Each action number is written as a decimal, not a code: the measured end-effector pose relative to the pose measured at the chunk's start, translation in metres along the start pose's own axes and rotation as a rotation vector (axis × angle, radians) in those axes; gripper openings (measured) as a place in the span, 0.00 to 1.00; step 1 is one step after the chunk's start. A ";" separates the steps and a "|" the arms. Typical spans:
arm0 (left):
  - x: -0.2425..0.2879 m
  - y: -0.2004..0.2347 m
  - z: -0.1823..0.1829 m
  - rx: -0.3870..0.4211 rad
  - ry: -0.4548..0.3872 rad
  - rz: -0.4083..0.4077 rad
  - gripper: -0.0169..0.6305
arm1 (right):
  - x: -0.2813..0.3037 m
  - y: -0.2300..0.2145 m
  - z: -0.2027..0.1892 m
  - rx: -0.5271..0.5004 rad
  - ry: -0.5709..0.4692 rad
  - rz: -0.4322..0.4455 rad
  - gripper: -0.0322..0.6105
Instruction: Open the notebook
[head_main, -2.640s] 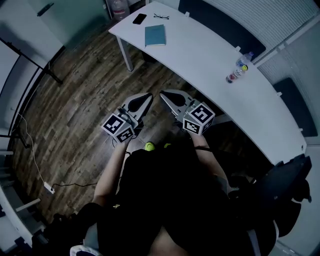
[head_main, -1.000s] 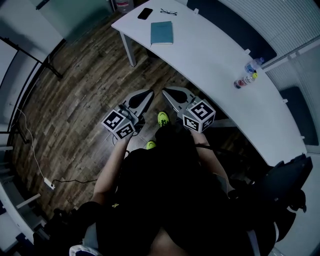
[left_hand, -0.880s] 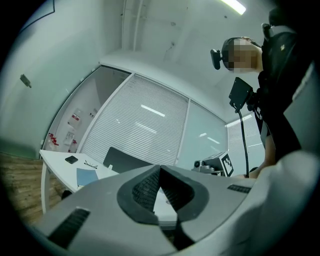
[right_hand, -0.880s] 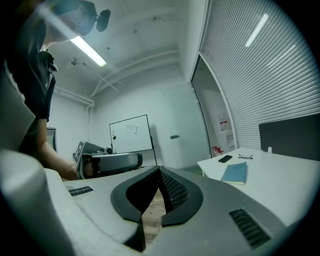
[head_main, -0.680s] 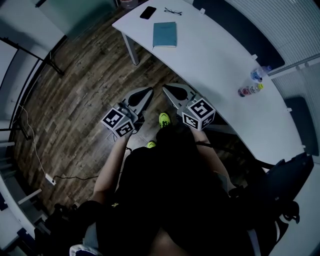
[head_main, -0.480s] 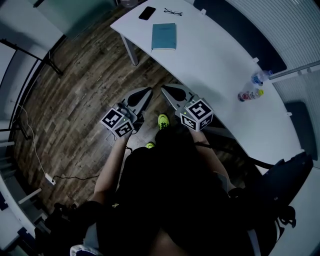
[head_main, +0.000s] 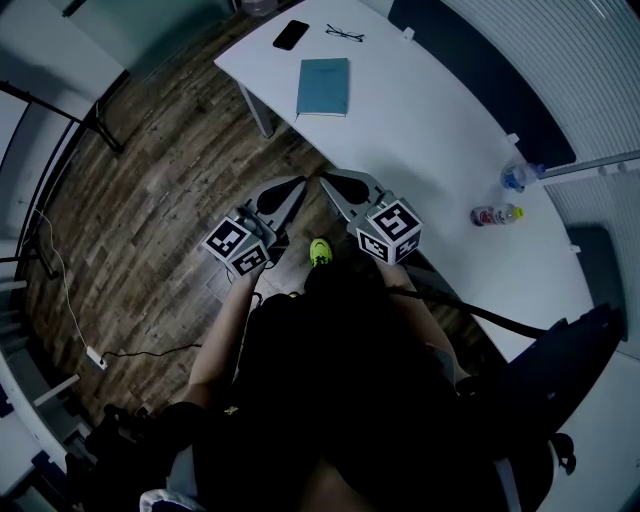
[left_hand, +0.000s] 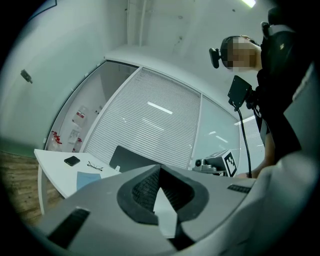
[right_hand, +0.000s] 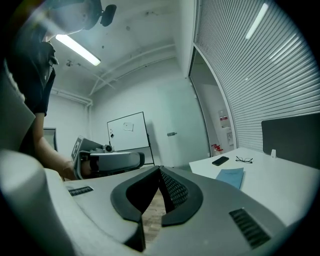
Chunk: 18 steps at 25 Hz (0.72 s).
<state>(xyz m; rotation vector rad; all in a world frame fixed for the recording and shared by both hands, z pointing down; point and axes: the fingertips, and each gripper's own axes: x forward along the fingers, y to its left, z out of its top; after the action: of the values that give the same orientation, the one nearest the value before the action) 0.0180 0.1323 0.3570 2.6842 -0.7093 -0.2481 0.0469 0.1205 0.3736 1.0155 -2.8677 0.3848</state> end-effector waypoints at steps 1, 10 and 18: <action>0.004 0.003 0.001 0.001 0.000 0.004 0.06 | 0.002 -0.004 0.001 -0.004 0.003 0.002 0.05; 0.036 0.032 0.003 0.006 0.000 0.041 0.06 | 0.018 -0.043 0.005 0.003 0.017 0.026 0.05; 0.055 0.050 0.002 0.015 0.021 0.047 0.06 | 0.028 -0.068 0.007 0.023 0.021 0.024 0.05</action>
<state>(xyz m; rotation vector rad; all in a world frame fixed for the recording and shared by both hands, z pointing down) 0.0423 0.0632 0.3700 2.6768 -0.7699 -0.2028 0.0677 0.0507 0.3857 0.9755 -2.8655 0.4288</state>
